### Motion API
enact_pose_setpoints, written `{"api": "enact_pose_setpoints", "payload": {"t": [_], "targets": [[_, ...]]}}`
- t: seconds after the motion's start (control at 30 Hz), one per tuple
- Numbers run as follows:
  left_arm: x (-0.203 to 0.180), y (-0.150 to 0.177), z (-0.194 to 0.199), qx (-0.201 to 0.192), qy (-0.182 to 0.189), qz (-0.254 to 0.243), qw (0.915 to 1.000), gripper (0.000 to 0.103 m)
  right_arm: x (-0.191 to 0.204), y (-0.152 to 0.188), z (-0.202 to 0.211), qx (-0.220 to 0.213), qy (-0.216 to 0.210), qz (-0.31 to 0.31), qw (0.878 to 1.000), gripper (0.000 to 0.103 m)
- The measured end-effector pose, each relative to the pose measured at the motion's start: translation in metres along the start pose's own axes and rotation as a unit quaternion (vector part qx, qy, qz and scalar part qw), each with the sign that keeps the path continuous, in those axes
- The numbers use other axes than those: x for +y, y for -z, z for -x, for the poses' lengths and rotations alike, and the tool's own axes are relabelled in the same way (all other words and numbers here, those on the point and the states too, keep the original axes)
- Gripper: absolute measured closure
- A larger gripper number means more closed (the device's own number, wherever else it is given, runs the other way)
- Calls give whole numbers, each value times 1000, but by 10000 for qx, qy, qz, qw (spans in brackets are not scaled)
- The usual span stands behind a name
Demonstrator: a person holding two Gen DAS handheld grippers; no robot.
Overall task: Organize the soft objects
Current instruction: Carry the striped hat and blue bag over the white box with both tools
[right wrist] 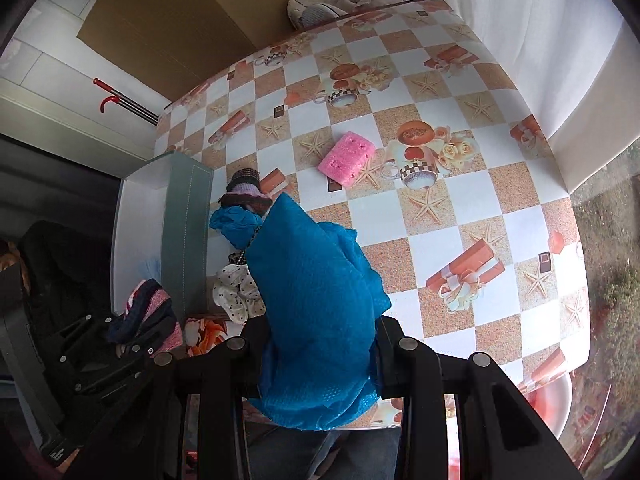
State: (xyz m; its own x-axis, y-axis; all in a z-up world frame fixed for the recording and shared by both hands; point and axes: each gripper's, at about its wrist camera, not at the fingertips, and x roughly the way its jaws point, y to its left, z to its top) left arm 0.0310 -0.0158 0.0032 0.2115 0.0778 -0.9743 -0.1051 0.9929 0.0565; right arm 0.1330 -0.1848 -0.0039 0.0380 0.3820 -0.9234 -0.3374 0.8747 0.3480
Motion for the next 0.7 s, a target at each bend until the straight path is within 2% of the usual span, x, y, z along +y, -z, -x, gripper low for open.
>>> {"api": "enact_pose_setpoints", "payload": {"t": [0.27, 0.7], "targets": [[15, 10, 13, -211, -2, 135, 9997, 73, 37, 12, -2, 56, 19, 346, 9994, 66], [35, 21, 22, -395, -20, 438, 9983, 73, 65, 20, -3, 83, 149, 670, 9976, 66]]}}
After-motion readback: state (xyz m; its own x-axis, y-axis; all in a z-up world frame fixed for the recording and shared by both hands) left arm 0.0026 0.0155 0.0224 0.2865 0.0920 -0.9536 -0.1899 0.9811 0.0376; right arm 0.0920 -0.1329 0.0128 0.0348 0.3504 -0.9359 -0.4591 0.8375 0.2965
